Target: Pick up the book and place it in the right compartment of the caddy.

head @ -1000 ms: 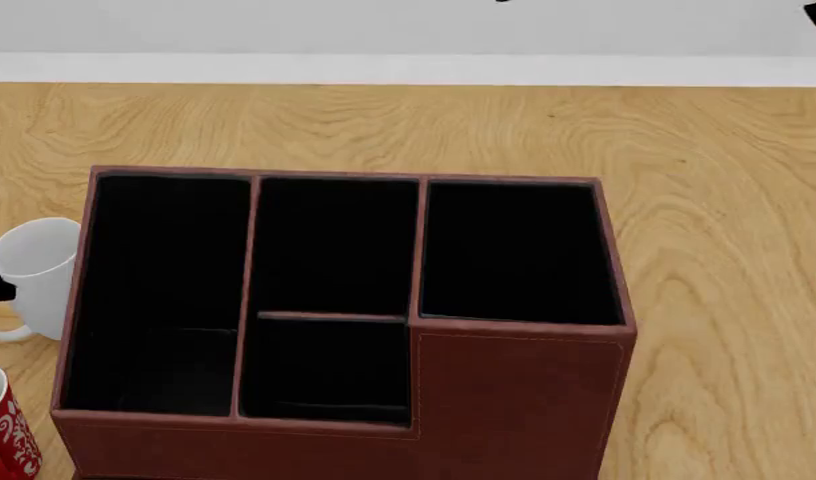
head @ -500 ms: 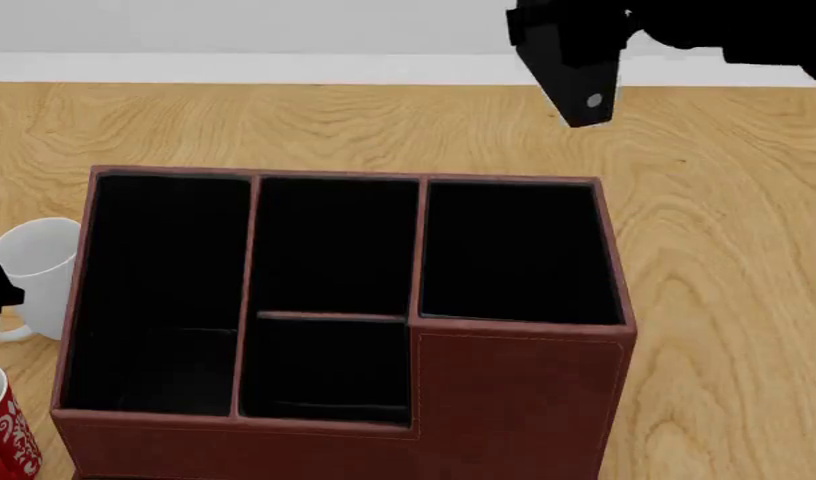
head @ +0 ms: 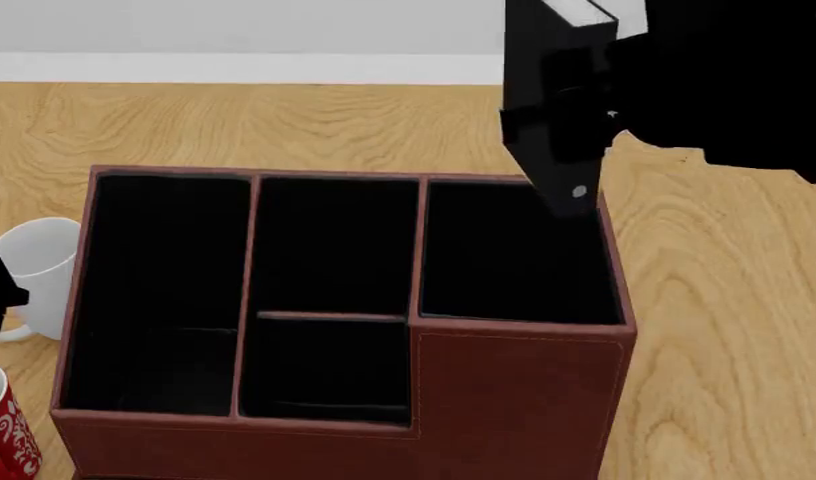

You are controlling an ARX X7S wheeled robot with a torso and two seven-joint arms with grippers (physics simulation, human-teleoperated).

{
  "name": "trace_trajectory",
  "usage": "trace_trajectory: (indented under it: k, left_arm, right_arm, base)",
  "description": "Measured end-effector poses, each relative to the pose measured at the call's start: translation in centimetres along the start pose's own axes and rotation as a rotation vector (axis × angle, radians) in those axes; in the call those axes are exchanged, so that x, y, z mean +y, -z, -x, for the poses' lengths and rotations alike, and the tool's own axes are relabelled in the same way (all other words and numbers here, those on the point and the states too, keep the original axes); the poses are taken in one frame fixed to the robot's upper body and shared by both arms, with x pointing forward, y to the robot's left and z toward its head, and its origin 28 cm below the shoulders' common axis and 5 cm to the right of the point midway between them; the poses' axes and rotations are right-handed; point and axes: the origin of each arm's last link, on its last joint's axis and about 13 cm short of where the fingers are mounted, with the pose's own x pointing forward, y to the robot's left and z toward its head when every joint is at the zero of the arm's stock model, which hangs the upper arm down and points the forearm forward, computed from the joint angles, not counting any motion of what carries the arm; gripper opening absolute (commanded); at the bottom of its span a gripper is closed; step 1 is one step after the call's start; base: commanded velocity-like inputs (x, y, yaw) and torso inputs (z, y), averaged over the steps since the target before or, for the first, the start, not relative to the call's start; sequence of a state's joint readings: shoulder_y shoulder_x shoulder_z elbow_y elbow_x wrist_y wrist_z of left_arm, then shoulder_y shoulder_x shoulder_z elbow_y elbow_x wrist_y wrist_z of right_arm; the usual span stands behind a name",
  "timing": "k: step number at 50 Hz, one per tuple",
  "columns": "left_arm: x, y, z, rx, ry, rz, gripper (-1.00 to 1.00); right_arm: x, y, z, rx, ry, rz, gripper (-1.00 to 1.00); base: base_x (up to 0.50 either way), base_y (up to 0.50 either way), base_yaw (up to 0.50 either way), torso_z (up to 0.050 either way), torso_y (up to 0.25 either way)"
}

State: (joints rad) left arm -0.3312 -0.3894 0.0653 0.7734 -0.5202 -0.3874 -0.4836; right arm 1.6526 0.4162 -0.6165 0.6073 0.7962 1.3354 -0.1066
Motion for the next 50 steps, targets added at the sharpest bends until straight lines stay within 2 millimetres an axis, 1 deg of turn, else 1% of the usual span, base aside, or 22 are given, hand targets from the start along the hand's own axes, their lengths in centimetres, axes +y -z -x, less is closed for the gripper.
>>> trace_trajectory:
  k: [14,50]
  left_arm:
    - [0.1,-0.1,0.0,-0.003,-0.004,-0.007,1.0]
    - [0.1,-0.1,0.1,-0.001,-0.009,-0.015,1.0]
  right_arm:
    - [0.5,1.6,-1.2,0.025,-0.043,-0.004,-1.0]
    - [1.1,5.7,-3.1,0.078,-0.084,-0.001,-1.0]
  base:
    - [0.0,0.0,0.0,0.0,0.001]
    - [0.0,0.0,0.0,0.0,0.001]
